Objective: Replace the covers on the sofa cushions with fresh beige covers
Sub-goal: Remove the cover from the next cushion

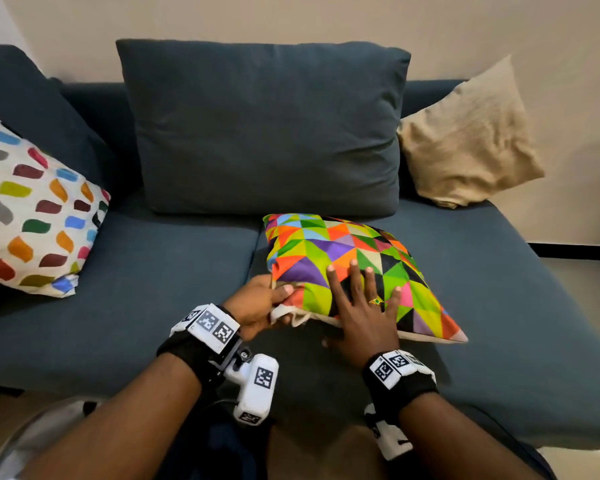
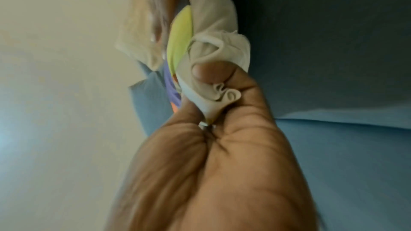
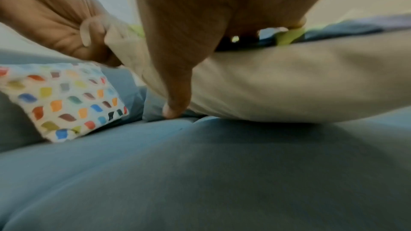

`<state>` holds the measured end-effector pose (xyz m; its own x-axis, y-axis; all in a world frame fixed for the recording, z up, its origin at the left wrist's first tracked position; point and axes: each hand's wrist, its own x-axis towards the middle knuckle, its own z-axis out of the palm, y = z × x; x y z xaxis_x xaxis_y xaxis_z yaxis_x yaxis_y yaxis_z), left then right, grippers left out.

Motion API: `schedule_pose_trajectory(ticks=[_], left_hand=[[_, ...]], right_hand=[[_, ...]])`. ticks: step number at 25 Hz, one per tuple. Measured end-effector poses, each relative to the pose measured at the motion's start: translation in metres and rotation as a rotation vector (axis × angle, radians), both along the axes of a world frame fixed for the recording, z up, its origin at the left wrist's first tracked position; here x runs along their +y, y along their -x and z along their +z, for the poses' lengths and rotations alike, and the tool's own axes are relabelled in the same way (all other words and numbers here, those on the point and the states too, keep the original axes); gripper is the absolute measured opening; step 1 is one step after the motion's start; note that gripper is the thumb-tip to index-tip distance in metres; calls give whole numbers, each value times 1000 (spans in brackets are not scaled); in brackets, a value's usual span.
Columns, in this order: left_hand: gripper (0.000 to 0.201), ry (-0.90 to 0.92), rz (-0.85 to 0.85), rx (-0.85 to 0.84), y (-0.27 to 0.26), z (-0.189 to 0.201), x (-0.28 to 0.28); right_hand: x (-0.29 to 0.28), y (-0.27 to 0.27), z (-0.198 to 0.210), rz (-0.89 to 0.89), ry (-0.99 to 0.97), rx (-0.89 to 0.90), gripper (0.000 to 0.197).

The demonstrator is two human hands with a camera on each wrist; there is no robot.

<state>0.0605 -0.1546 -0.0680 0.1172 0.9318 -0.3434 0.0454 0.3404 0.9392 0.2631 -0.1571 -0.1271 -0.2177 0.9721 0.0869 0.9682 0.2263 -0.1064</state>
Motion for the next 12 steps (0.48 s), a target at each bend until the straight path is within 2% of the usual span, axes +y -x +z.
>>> schedule_pose_trajectory(ticks=[3,6,8,10,12], left_hand=[[22,-228,-49,-98,-31,57,-8],[28,-377,-45,-250,-49,108,-8],[26,-483,-29,-257,-49,130,-6],[22,-625,94,-142,-39,128,-1],[33,-790,248,156,-20,106,7]], right_hand=[[9,0,36,-166,-176,202,106],[18,-16,89,-220,-360,565,62],[19,-30,127,-279,-365,733,54],[23,-45,148,-334,-364,874,39],[34,-55,150,-390,-393,1116,28]])
